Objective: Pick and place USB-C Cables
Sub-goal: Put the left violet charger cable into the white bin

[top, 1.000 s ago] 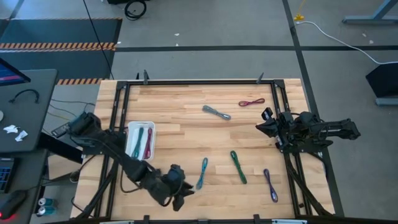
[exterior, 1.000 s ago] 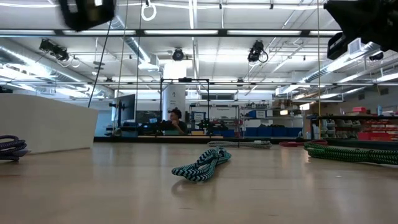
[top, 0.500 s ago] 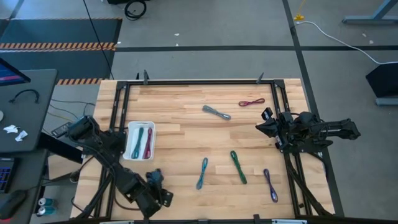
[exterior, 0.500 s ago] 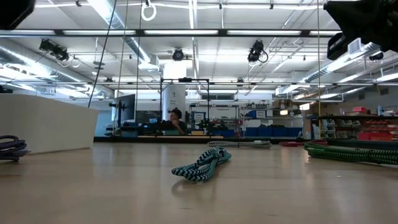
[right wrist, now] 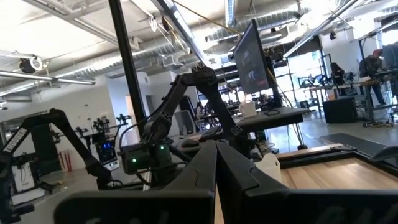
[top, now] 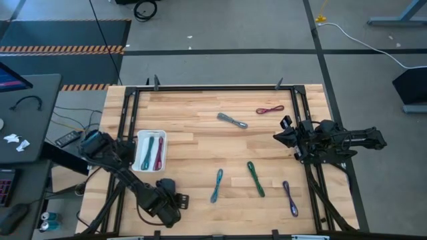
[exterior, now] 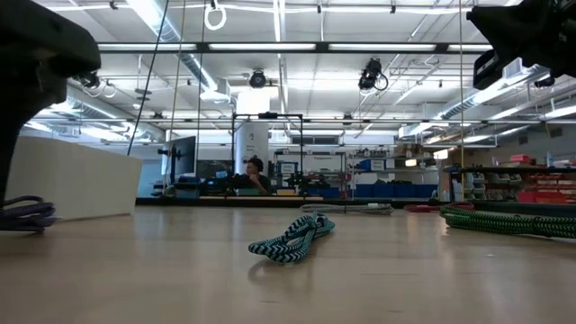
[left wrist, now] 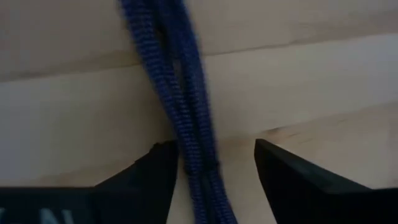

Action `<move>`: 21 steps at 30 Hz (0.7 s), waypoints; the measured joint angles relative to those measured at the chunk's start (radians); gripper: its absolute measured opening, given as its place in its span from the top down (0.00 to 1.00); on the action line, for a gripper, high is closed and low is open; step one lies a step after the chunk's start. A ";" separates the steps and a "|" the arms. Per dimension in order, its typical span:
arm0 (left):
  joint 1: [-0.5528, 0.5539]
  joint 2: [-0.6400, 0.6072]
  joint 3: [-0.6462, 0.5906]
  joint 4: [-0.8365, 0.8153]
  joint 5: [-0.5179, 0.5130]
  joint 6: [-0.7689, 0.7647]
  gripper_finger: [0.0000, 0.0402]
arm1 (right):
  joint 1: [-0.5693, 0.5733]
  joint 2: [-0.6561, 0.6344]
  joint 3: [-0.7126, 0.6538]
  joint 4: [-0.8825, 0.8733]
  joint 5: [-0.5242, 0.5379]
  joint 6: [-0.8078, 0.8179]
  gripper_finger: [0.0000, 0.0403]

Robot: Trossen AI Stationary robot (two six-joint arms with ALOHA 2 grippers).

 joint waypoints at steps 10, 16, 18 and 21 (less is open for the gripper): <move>0.002 0.003 -0.002 -0.030 0.072 0.043 0.88 | 0.000 0.000 0.000 0.001 0.000 0.003 0.98; -0.030 -0.023 0.001 0.034 -0.057 0.096 0.93 | 0.000 0.000 0.000 0.001 0.000 0.003 0.98; -0.042 -0.062 0.027 0.028 -0.167 0.149 0.92 | 0.000 0.000 0.000 0.001 0.000 0.003 0.98; -0.044 -0.099 0.082 0.027 -0.390 0.296 0.92 | 0.000 0.000 0.000 -0.002 0.000 0.003 0.98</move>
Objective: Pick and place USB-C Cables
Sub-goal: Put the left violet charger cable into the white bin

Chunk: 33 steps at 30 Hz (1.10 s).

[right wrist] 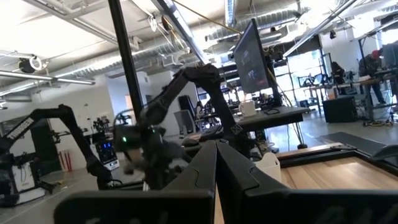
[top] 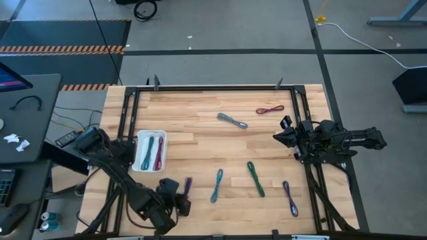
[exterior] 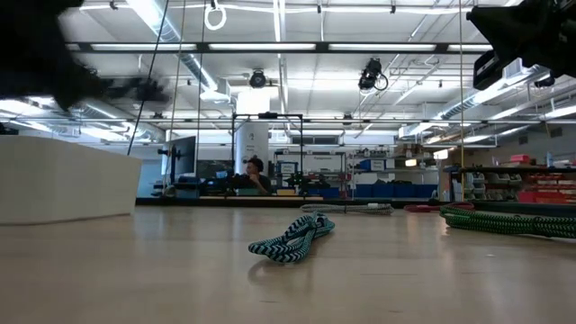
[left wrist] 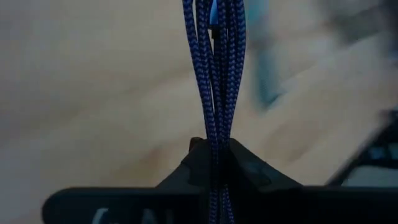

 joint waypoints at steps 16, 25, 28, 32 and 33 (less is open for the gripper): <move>0.316 -0.063 0.410 -0.720 -0.323 0.485 0.93 | 0.000 0.000 0.000 -0.016 0.004 0.000 0.98; 0.596 -0.126 0.248 -0.934 0.174 0.441 0.93 | 0.000 0.000 0.000 -0.011 0.005 -0.003 0.98; 0.627 -0.154 0.123 -0.924 0.262 0.413 0.93 | 0.000 0.000 0.000 -0.011 0.005 -0.004 0.98; 0.634 -0.227 -0.028 -0.940 0.339 0.316 0.93 | 0.000 0.000 0.000 -0.014 0.005 -0.007 0.98; 0.633 -0.245 -0.067 -0.925 0.351 0.294 0.93 | 0.000 0.000 0.000 -0.012 0.005 -0.009 0.98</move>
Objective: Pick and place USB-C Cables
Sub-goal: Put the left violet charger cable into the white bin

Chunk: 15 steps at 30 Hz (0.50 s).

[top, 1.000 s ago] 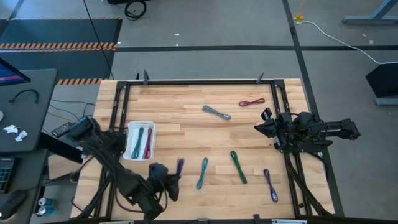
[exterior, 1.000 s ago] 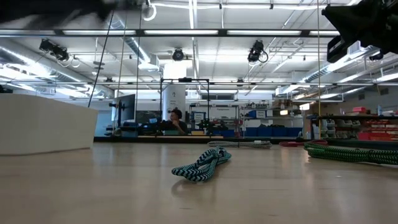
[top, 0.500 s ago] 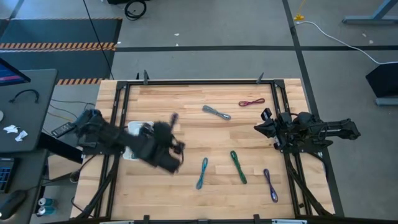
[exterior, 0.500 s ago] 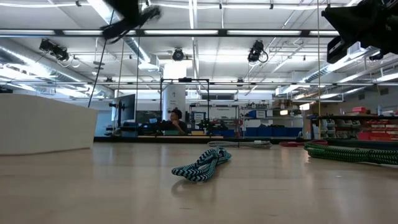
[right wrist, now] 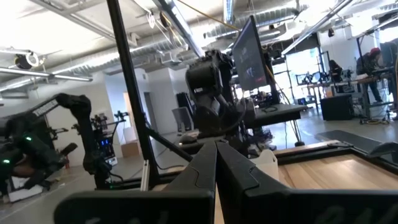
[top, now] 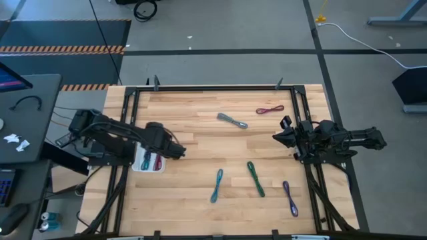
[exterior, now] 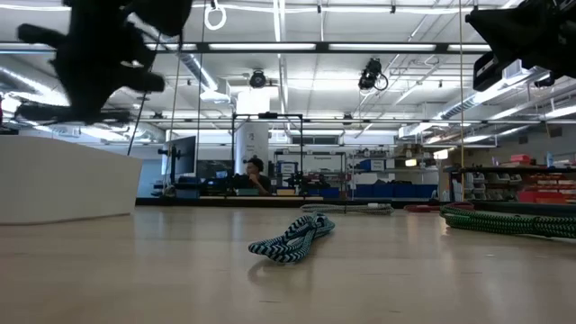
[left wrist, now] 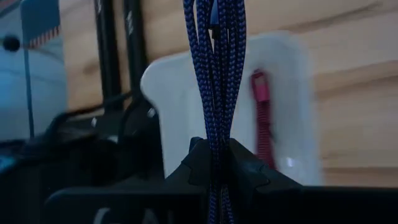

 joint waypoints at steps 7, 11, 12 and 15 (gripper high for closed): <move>-0.001 -0.123 -0.207 0.184 0.060 -0.079 0.93 | 0.000 0.000 0.000 0.005 0.000 -0.004 0.98; 0.000 -0.141 -0.290 0.305 0.072 -0.055 0.91 | 0.000 0.000 0.000 0.006 0.000 -0.006 0.98; 0.002 -0.139 -0.307 0.310 0.085 -0.050 0.92 | 0.000 0.000 0.000 0.006 0.000 -0.006 0.98; 0.003 -0.140 -0.350 0.304 0.124 -0.053 0.93 | 0.000 0.000 0.000 0.007 0.000 -0.007 0.98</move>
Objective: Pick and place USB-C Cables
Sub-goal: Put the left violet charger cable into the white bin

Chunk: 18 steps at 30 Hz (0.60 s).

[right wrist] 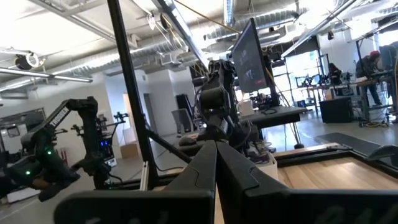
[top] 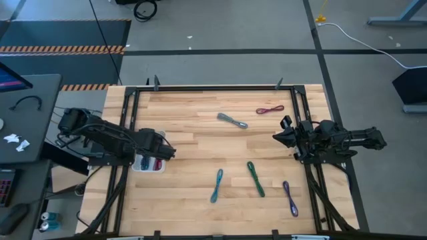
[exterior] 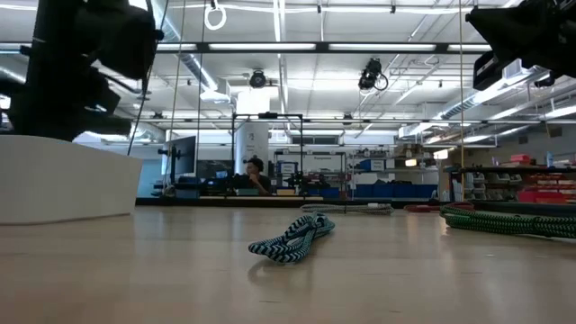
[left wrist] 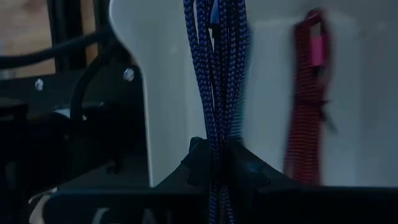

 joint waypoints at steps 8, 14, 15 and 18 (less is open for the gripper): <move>0.000 0.000 -0.047 0.051 0.016 0.003 0.90 | 0.000 0.000 0.000 0.000 0.000 -0.002 0.98; 0.003 -0.001 -0.072 0.085 0.035 0.002 0.90 | 0.000 0.000 0.000 0.000 0.000 -0.002 0.98; 0.004 -0.002 -0.079 0.096 0.041 -0.002 0.90 | 0.000 0.000 0.000 0.000 0.000 -0.002 0.98; 0.004 -0.003 -0.087 0.100 0.042 -0.009 0.88 | 0.000 0.000 0.000 -0.001 0.000 -0.002 0.98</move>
